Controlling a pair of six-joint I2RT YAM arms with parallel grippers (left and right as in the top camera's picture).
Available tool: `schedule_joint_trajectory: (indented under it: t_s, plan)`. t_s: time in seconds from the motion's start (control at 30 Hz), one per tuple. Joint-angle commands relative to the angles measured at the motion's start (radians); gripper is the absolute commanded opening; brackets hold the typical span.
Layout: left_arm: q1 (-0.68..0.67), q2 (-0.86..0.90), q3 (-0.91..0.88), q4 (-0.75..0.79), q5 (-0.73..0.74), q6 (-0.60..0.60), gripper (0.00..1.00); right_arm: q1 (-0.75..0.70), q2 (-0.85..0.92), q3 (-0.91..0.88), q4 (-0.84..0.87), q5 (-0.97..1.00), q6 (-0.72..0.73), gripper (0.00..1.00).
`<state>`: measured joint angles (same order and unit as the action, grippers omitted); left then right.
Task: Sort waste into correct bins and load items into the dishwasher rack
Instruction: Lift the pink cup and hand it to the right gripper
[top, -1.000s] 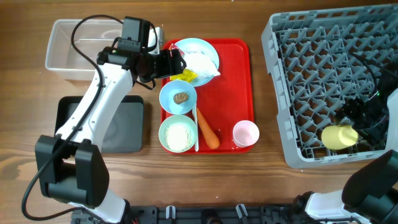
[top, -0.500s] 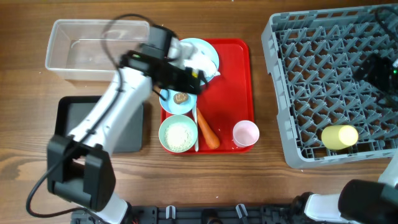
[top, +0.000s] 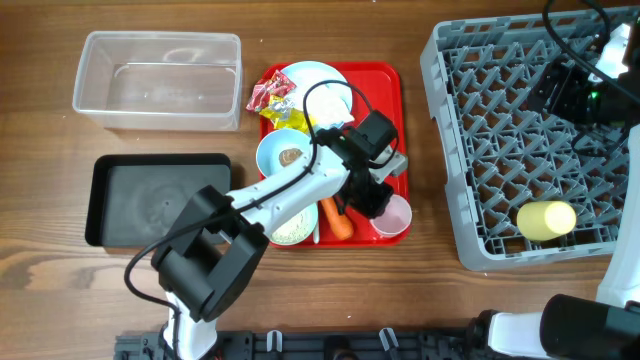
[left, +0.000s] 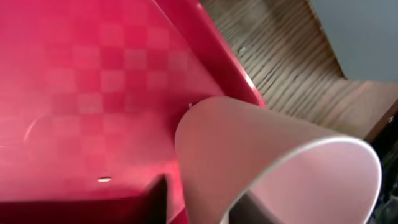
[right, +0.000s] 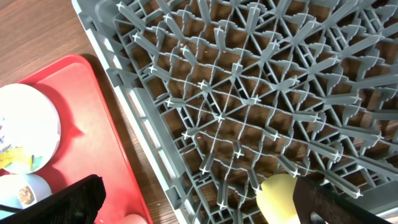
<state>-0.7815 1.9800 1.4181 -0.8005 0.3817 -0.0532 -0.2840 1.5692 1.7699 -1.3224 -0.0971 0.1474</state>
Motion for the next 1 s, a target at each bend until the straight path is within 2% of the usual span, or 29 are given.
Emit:
schedule_joint_trajectory:
  t_s: [0.0,0.07,0.2,0.27,0.4,0.53,0.67,0.8,0.97]
  plan:
    - [0.014,0.008,0.002,0.007,-0.024,-0.008,0.16,0.003,-0.002,0.008,-0.001,-0.009,-0.016,1.00]
    - [0.032,-0.008,0.002,0.006,-0.024,-0.008,0.04,0.003,-0.002,0.008,0.001,-0.009,-0.016,1.00]
    - [0.099,-0.097,0.043,0.003,0.012,-0.084,0.04,0.003,-0.002,0.008,-0.005,-0.066,-0.018,1.00]
    - [0.167,-0.148,0.069,0.015,0.152,-0.083,0.04,0.009,-0.002,0.004,0.006,-0.240,-0.103,1.00]
    - [0.374,-0.202,0.072,0.190,0.717,-0.083,0.04,0.071,0.002,-0.055,0.093,-0.740,-0.315,1.00]
    - [0.465,-0.201,0.072,0.306,0.944,-0.087,0.04,0.214,0.005,-0.196,0.310,-1.039,-0.357,1.00]
    - [0.484,-0.201,0.072,0.377,1.055,-0.087,0.04,0.313,0.011,-0.289,0.504,-1.199,-0.346,1.00]
    - [0.511,-0.201,0.072,0.447,1.113,-0.092,0.04,0.315,0.011,-0.289,0.525,-1.273,-0.358,1.00]
    - [0.520,-0.201,0.072,0.613,1.122,-0.245,0.04,0.370,0.011,-0.290,0.531,-1.273,-0.364,1.00]
